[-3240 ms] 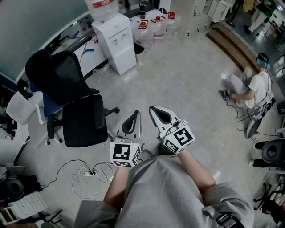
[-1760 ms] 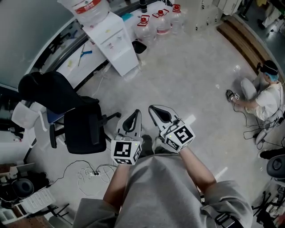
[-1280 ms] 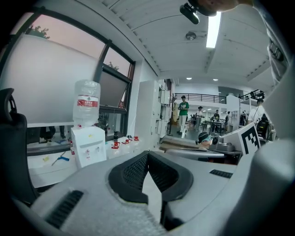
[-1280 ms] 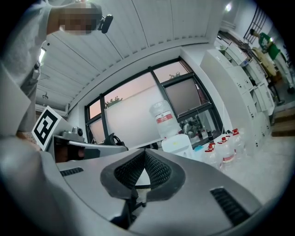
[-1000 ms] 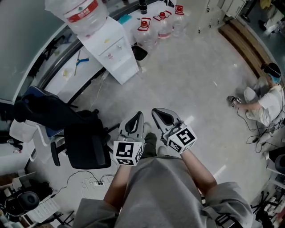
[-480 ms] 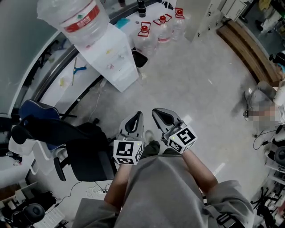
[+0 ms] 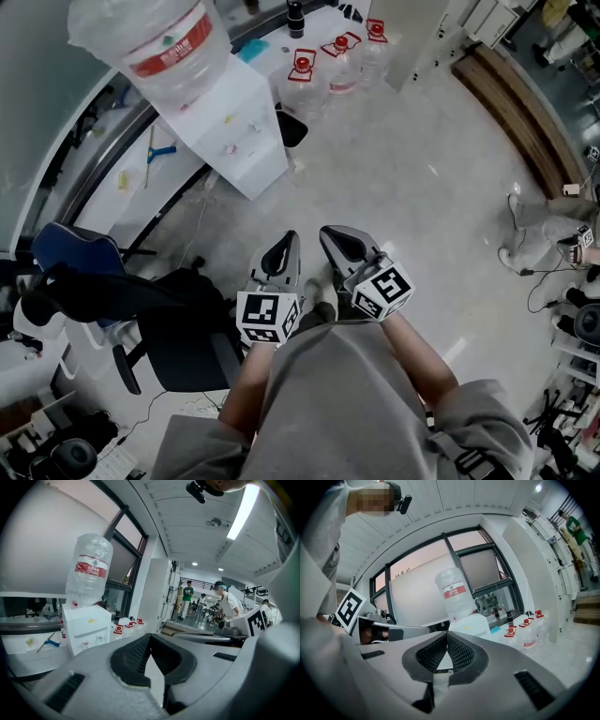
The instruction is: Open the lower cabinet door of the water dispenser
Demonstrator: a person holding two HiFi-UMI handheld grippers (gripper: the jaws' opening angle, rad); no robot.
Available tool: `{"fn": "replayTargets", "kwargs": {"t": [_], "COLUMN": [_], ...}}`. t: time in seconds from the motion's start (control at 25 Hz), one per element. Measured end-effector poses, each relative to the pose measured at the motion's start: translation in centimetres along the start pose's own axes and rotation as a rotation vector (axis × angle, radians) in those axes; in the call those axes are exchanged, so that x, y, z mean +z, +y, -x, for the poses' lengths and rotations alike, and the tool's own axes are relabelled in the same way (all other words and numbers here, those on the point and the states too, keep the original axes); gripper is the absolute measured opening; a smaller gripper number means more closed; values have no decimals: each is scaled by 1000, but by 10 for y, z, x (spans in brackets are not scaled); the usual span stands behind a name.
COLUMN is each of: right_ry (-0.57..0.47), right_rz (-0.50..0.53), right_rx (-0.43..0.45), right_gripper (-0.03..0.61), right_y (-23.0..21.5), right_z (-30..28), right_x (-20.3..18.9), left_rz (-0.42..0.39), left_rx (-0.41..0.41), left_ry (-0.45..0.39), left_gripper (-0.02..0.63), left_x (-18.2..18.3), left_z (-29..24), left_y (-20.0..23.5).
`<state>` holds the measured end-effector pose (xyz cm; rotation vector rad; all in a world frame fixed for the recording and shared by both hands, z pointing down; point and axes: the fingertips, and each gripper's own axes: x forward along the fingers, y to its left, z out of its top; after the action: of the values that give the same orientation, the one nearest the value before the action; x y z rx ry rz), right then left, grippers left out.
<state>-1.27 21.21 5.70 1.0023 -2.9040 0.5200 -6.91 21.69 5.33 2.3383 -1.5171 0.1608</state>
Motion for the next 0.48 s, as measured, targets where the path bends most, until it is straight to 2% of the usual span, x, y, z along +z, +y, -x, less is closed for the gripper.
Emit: {"fn": "replayTargets", "kwargs": {"t": [0.48], "right_ry": [6], "right_rz": [-22], "right_rx": [18], "right_gripper": [11], "right_y": [-70], "right_z": [-58], "right_x": [17], "left_rz": [9], "left_rx": [33], "left_ry": [31], "left_gripper": [9], "left_x": [15], "left_z": [-77], "left_y": [39]}}
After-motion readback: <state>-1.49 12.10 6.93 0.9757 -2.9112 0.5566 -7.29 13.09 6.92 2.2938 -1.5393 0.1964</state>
